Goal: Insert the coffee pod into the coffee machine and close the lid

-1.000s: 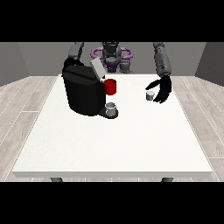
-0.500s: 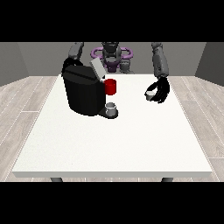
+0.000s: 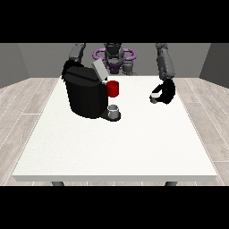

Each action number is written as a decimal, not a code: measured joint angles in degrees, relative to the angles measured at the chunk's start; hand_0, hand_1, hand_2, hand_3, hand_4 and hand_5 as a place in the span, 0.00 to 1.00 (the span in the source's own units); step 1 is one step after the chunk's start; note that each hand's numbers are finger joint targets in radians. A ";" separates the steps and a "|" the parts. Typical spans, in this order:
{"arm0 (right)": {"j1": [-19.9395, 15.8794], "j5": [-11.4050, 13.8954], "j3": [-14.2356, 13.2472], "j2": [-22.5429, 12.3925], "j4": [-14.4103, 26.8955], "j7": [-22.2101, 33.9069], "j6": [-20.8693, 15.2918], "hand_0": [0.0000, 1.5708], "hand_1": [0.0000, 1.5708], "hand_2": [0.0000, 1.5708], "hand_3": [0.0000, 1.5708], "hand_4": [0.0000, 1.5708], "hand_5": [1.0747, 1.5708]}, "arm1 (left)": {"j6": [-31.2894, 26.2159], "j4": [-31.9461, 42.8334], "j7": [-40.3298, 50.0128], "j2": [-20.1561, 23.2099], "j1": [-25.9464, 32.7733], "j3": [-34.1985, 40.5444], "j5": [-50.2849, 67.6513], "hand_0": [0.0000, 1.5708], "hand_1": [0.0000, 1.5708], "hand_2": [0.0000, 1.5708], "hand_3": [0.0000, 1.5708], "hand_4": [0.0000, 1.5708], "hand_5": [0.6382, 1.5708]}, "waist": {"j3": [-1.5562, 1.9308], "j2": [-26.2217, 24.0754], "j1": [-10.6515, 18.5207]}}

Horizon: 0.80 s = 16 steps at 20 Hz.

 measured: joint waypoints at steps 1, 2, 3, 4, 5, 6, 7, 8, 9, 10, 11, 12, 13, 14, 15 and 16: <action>0.36 -0.51 -0.40 -0.24 0.47 0.06 0.45 0.00 0.00 0.00 0.00 0.28 1.00 | -1.12 -0.20 -0.14 0.18 -0.47 -0.09 0.04 0.93 0.93 0.93 0.90 0.39 1.00 | -0.01 -0.77 -0.05; 0.42 -0.43 -0.37 -0.05 0.88 -0.26 0.33 0.00 0.00 0.00 0.00 0.29 1.00 | -1.87 -0.55 -0.83 0.59 -1.27 -0.06 0.09 0.94 0.94 0.94 0.90 0.40 1.00 | -0.01 -0.75 -0.02; 0.03 -0.53 -0.44 -0.25 0.48 0.57 0.34 0.00 0.00 0.00 0.00 0.32 1.00 | -2.40 -0.58 -1.96 0.99 -1.75 0.16 0.28 0.92 0.92 0.92 0.88 0.40 1.00 | -0.01 -0.75 -0.12; 0.24 -0.31 -0.16 0.07 1.54 0.10 0.30 0.00 0.00 0.00 0.00 0.31 1.00 | -3.39 -1.02 -1.29 0.66 -2.84 0.00 0.32 0.89 0.89 0.91 0.87 0.38 1.00 | -0.02 -1.20 -0.05; -0.03 -0.27 -0.32 0.15 2.40 -0.16 0.18 0.00 0.00 0.00 0.00 0.31 1.00 | -4.85 -1.46 -1.57 0.96 -3.78 0.07 0.62 0.88 0.88 0.90 0.86 0.37 1.00 | -0.01 -1.38 0.35; -0.28 -0.59 -0.94 -0.32 3.49 -0.19 0.52 0.00 0.00 0.00 0.00 0.31 1.00 | -5.79 -2.06 -0.95 0.46 -4.47 -0.20 0.63 0.85 0.85 0.89 0.87 0.38 1.00 | 0.00 -2.23 0.61; -0.15 -0.68 -1.05 -0.51 4.15 -0.36 0.87 0.00 0.00 0.00 0.00 0.30 1.00 | -6.61 -2.53 -0.72 0.28 -5.08 -0.48 0.51 0.84 0.84 0.88 0.86 0.37 1.00 | 0.00 -2.83 0.57; -0.67 -0.83 -1.47 -0.67 5.10 -0.31 0.86 0.00 0.00 0.00 0.00 0.32 1.00 | -7.56 -3.12 -0.12 -0.03 -5.92 -0.78 0.40 0.82 0.82 0.87 0.85 0.35 1.00 | 0.00 -3.36 0.87; -0.90 -0.91 -1.76 -0.63 6.12 -0.63 0.81 0.00 0.00 0.00 0.00 0.28 1.00 | -8.85 -3.68 0.77 -0.28 -6.86 -1.02 0.40 0.79 0.79 0.84 0.84 0.34 1.00 | 0.00 -4.03 1.12; -0.80 -1.15 -2.08 -0.71 6.74 -1.25 1.01 0.00 0.00 0.00 0.00 0.26 1.00 | -9.40 -4.17 0.74 -0.37 -7.19 -1.03 0.42 0.80 0.80 0.84 0.83 0.34 1.00 | 0.01 -4.35 1.21; -1.09 -1.23 -2.09 -0.95 7.11 -0.95 1.35 0.00 0.00 0.00 0.00 0.29 1.00 | -10.70 -4.49 1.33 -0.04 -8.37 -0.99 0.55 0.80 0.80 0.85 0.82 0.35 1.00 | 0.01 -4.81 1.01; -0.78 -0.80 -1.44 -0.50 7.29 -0.85 1.13 0.00 0.00 0.00 0.00 0.30 1.00 | -11.16 -4.84 1.82 -0.34 -8.88 -1.29 0.29 0.79 0.79 0.84 0.82 0.36 1.00 | 0.00 -5.51 0.88; -0.98 -0.64 -1.02 -0.10 7.62 -1.24 0.92 0.00 0.00 0.00 0.00 0.31 1.00 | -11.77 -5.27 2.34 -0.39 -10.10 -1.30 0.28 0.80 0.80 0.85 0.82 0.36 1.00 | 0.00 -5.50 0.65; -1.27 -0.97 -1.17 -0.31 7.63 -1.46 1.40 0.00 0.00 0.00 0.00 0.32 1.00 | -12.03 -5.47 2.27 -0.18 -10.66 -1.18 0.20 0.80 0.80 0.85 0.82 0.36 1.00 | 0.01 -5.22 0.32; -1.19 -1.16 -1.10 0.01 7.80 -1.65 1.44 0.00 0.00 0.00 0.00 0.31 1.00 | -12.21 -5.76 2.72 -0.64 -10.98 -1.24 0.10 0.80 0.80 0.85 0.82 0.36 1.00 | 0.01 -5.54 0.21; -1.10 -1.31 -1.48 -0.20 8.51 -2.61 1.69 0.00 0.00 0.00 0.00 0.30 1.00 | -12.07 -6.29 3.27 -1.24 -11.36 -1.44 -0.16 0.80 0.80 0.85 0.82 0.36 1.00 | 0.00 -5.53 0.18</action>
